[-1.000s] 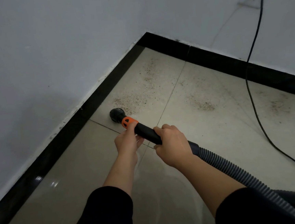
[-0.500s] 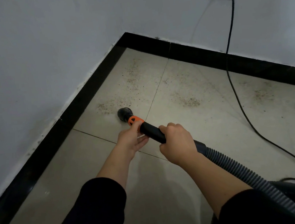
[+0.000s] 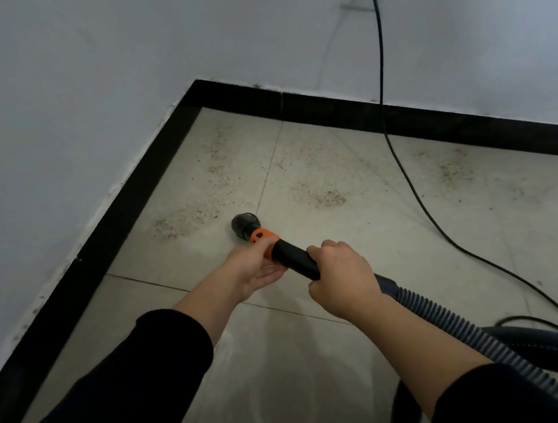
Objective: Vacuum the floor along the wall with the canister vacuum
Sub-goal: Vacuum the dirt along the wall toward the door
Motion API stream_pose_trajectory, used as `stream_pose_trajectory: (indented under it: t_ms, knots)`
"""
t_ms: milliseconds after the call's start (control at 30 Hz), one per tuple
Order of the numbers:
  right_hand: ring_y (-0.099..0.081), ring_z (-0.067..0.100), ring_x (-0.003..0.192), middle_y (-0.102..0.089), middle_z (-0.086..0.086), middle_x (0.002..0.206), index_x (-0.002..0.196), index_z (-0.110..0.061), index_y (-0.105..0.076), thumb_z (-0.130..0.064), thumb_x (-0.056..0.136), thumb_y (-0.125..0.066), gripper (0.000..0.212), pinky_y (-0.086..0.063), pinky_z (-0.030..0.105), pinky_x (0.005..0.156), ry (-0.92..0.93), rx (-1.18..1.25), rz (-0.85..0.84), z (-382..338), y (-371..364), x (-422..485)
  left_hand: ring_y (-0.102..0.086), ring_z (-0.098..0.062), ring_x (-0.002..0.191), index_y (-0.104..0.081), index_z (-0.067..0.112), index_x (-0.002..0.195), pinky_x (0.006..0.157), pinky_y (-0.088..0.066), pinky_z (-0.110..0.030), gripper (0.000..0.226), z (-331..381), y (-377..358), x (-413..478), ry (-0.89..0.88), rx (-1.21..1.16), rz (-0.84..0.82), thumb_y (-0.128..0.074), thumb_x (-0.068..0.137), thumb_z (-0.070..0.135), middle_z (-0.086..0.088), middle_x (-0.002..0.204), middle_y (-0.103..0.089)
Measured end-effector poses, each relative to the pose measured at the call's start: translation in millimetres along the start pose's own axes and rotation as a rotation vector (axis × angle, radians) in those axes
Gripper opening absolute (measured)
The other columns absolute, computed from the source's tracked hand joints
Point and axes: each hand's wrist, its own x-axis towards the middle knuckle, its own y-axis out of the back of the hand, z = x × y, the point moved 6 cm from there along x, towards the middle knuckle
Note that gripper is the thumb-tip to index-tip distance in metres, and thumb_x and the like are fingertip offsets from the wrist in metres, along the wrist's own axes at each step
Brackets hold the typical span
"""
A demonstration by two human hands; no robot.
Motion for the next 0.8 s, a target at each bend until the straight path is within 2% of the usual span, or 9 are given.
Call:
stream_pose_trajectory:
  t_ms: [167,300,400,500,633,800]
  knots:
    - [-0.037,0.021,0.086,-0.040,0.000,0.091,0.092,-0.018,-0.042,-0.013,0.082,-0.054,0.017,-0.035,0.034,0.070,-0.040,0.017,-0.017,10,7,-9,-0.067,-0.025,0.081,-0.055,0.003,0.095,0.071,-0.056,-0.030,0.023,-1,-18,-2,-0.010,-0.010,-0.006,-0.062,0.093,0.024,-0.018,0.089,-0.066]
    - [-0.038,0.022,0.085,-0.040,0.001,0.092,0.092,-0.017,-0.042,-0.014,0.083,-0.056,0.017,-0.037,0.034,0.071,-0.054,0.021,-0.031,14,11,-16,-0.067,-0.025,0.082,-0.054,0.000,0.109,0.070,-0.055,-0.029,0.030,-6,-25,-6,-0.006,0.001,-0.028,-0.062,0.093,0.024,-0.019,0.092,-0.066]
    - [-0.040,0.023,0.082,-0.043,0.002,0.088,0.089,-0.015,-0.043,-0.013,0.082,-0.056,0.015,-0.036,0.033,0.069,-0.070,0.026,-0.034,16,16,-21,-0.068,-0.024,0.083,-0.053,-0.001,0.113,0.069,-0.055,-0.028,0.035,-10,-28,-7,-0.004,0.005,-0.046,-0.063,0.092,0.025,-0.018,0.093,-0.066]
    - [-0.044,0.025,0.079,-0.047,0.003,0.083,0.089,-0.014,-0.046,-0.014,0.082,-0.056,0.013,-0.037,0.030,0.066,-0.100,0.018,-0.039,22,22,-26,-0.069,-0.025,0.083,-0.054,-0.002,0.111,0.068,-0.056,-0.028,0.035,-15,-38,-10,0.006,-0.004,-0.069,-0.065,0.091,0.025,-0.020,0.094,-0.067]
    - [-0.046,0.025,0.075,-0.041,0.000,0.071,0.089,-0.015,-0.047,-0.013,0.082,-0.055,0.011,-0.038,0.028,0.063,-0.141,0.001,-0.031,35,30,-32,-0.071,-0.025,0.080,-0.055,-0.001,0.106,0.065,-0.058,-0.028,0.032,-19,-54,-13,0.009,-0.011,-0.085,-0.067,0.090,0.024,-0.020,0.094,-0.068]
    - [-0.048,0.024,0.073,-0.040,-0.001,0.070,0.090,-0.015,-0.046,-0.014,0.084,-0.055,0.011,-0.038,0.029,0.063,-0.197,-0.006,-0.026,51,40,-39,-0.071,-0.024,0.078,-0.056,0.000,0.103,0.067,-0.058,-0.028,0.030,-22,-73,-14,-0.002,0.004,-0.119,-0.068,0.089,0.023,-0.017,0.088,-0.070]
